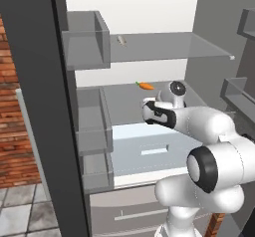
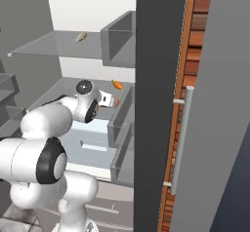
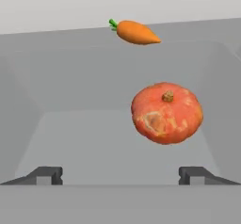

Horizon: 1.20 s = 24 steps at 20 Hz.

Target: Transport the steak and squash to the fridge. Place the steak on the rack containing meat and place the squash on the rack containing the vegetable, ensuring meats and vegetables are on different racks.

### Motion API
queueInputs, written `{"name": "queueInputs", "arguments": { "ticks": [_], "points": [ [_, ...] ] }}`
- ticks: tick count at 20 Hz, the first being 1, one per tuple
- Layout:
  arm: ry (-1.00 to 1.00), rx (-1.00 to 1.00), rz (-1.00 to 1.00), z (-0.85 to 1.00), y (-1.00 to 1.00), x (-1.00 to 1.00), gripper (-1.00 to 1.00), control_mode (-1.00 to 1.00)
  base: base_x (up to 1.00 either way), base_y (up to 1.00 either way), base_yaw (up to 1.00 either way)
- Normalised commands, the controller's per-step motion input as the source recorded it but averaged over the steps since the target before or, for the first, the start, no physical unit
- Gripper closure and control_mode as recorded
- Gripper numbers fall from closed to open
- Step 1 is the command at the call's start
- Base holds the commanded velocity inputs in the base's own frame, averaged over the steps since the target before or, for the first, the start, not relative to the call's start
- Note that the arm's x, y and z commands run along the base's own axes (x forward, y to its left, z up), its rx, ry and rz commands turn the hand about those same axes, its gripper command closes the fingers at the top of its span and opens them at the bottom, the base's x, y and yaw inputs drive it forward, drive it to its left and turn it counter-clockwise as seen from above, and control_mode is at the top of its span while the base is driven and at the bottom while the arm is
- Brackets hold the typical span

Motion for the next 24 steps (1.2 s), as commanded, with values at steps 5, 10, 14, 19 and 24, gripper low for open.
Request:
{"name": "queueInputs", "arguments": {
  "ticks": [5,10,14,19,24],
  "points": [
    [0.00,0.00,-0.01,0.55,0.00,-0.54,-1.00,-1.00,0.00,0.00,0.00],
    [0.05,0.00,-0.03,0.52,-0.01,-0.57,-1.00,-1.00,0.00,0.00,0.00],
    [0.09,0.00,-0.01,0.54,0.00,-0.64,-1.00,-1.00,0.00,0.00,0.00],
    [0.03,0.00,0.00,0.53,0.00,-0.81,-1.00,-1.00,0.00,0.00,0.00],
    [0.00,0.00,0.00,0.42,0.00,-0.95,-1.00,-1.00,0.00,0.00,0.00]
  ]
}}
